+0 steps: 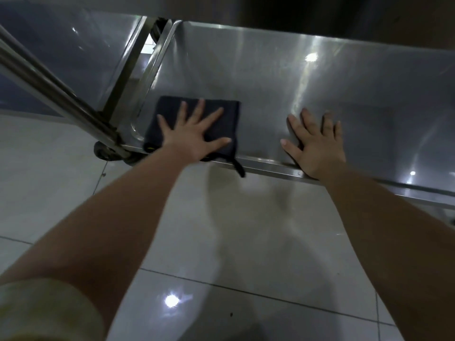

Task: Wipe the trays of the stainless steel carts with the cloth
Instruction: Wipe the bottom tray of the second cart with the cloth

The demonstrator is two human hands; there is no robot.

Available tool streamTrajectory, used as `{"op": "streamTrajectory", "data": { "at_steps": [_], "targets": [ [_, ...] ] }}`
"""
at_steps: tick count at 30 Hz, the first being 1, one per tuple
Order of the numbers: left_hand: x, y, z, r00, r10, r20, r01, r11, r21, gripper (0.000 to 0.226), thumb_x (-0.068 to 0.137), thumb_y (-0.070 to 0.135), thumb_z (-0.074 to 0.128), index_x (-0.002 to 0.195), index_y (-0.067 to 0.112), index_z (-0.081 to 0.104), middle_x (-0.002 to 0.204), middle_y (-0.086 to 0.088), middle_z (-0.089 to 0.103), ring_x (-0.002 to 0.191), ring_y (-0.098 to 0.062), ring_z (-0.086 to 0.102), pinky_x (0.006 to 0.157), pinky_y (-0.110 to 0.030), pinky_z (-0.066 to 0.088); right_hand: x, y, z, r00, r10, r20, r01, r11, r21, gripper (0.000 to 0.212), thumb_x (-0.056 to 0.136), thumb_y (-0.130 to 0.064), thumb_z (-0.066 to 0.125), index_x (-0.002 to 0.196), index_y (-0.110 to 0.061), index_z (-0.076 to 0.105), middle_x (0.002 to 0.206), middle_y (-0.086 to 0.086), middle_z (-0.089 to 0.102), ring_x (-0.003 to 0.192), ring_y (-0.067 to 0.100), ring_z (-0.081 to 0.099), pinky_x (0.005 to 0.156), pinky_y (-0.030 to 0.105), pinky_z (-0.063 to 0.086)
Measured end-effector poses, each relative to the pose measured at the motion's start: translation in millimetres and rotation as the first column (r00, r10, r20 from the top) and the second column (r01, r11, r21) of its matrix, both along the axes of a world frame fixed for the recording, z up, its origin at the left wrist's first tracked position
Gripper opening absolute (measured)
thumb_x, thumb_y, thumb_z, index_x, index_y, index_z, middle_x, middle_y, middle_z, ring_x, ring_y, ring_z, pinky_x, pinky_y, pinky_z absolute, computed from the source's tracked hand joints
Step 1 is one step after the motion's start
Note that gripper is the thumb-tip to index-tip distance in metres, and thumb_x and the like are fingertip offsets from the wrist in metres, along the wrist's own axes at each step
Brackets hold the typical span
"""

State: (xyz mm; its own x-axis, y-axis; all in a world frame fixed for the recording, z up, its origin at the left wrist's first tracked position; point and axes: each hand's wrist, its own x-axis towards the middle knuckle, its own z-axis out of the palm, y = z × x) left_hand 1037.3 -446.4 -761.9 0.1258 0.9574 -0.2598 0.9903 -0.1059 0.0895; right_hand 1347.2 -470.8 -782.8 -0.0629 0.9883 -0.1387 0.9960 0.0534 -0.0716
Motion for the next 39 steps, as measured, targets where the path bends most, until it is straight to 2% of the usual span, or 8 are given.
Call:
{"op": "streamTrajectory", "data": {
  "at_steps": [5,14,23,29,31,34,35,39],
  "targets": [
    [-67,5,2,0.987,0.103,-0.126,-0.106,0.994,-0.011,0.071,0.081,0.085,0.015,0.14,0.063,-0.018,0.162,0.013,-0.018,0.149,-0.03,-0.015,0.107,-0.075,-0.006,-3,0,-1,1.0,-0.012,0.028,0.011,1.0,0.025,0.078,0.081,-0.08,0.0,0.151,-0.046,0.0,0.164,-0.009,-0.001,0.147,0.041,-0.005,0.117,0.056,-0.005],
    [88,-35,-2,0.985,-0.174,-0.002,0.173,0.982,-0.081,0.081,0.068,0.09,0.001,0.14,0.059,-0.022,0.159,0.009,-0.028,0.145,-0.037,-0.024,0.096,-0.08,-0.014,1,-1,-1,0.999,0.001,0.048,-0.001,1.0,-0.006,0.075,0.084,-0.077,0.003,0.152,-0.044,-0.005,0.164,-0.008,-0.005,0.147,0.04,-0.007,0.117,0.057,-0.005],
    [-36,-11,3,0.998,0.024,-0.058,-0.026,0.999,-0.037,0.069,0.078,0.086,0.014,0.135,0.067,-0.021,0.16,0.017,-0.022,0.149,-0.03,-0.016,0.102,-0.08,-0.004,-2,-2,0,0.999,-0.01,0.034,0.01,1.0,-0.001,0.073,0.086,-0.076,0.008,0.152,-0.045,0.0,0.164,-0.01,-0.002,0.148,0.04,-0.005,0.117,0.056,-0.005],
    [8,-14,1,0.997,0.04,-0.061,-0.041,0.999,-0.009,0.073,0.077,0.086,0.008,0.139,0.062,-0.02,0.161,0.01,-0.022,0.147,-0.036,-0.018,0.099,-0.082,-0.005,-2,-4,6,0.997,-0.026,0.066,0.03,0.998,-0.047,0.072,0.088,-0.075,0.01,0.152,-0.045,-0.001,0.164,-0.011,-0.003,0.148,0.038,-0.006,0.117,0.056,-0.005],
    [48,-20,2,0.999,-0.01,-0.041,0.009,1.0,-0.02,0.075,0.076,0.087,0.007,0.141,0.061,-0.019,0.161,0.009,-0.022,0.146,-0.037,-0.02,0.097,-0.082,-0.007,-1,1,10,0.999,-0.017,-0.036,0.014,0.995,-0.095,0.067,0.093,-0.07,0.021,0.153,-0.045,0.006,0.164,-0.013,-0.001,0.149,0.032,-0.007,0.116,0.052,-0.007],
    [105,-33,1,0.996,-0.084,-0.028,0.083,0.995,-0.05,0.075,0.076,0.088,0.006,0.14,0.06,-0.022,0.159,0.01,-0.027,0.144,-0.037,-0.025,0.094,-0.082,-0.013,21,8,27,0.904,-0.079,-0.421,0.021,0.99,-0.141,0.053,0.101,-0.048,0.04,0.152,-0.039,0.027,0.163,-0.009,0.011,0.15,0.023,-0.003,0.117,0.042,-0.005],
    [114,-35,0,0.996,-0.091,-0.027,0.089,0.994,-0.057,0.076,0.075,0.089,0.005,0.139,0.06,-0.024,0.159,0.01,-0.028,0.144,-0.037,-0.026,0.093,-0.082,-0.014,38,6,30,0.899,-0.066,-0.433,0.016,0.993,-0.118,0.051,0.102,-0.041,0.042,0.151,-0.034,0.03,0.163,-0.005,0.014,0.15,0.024,0.0,0.118,0.041,-0.002],
    [111,-34,0,0.996,-0.082,-0.025,0.08,0.994,-0.068,0.077,0.07,0.091,0.001,0.136,0.062,-0.026,0.158,0.012,-0.03,0.145,-0.035,-0.026,0.096,-0.081,-0.011,119,-29,29,0.991,-0.125,-0.052,0.119,0.988,-0.101,0.053,0.103,-0.043,0.032,0.154,-0.034,0.021,0.164,-0.004,0.013,0.15,0.029,0.004,0.119,0.05,0.007]
  ]
}}
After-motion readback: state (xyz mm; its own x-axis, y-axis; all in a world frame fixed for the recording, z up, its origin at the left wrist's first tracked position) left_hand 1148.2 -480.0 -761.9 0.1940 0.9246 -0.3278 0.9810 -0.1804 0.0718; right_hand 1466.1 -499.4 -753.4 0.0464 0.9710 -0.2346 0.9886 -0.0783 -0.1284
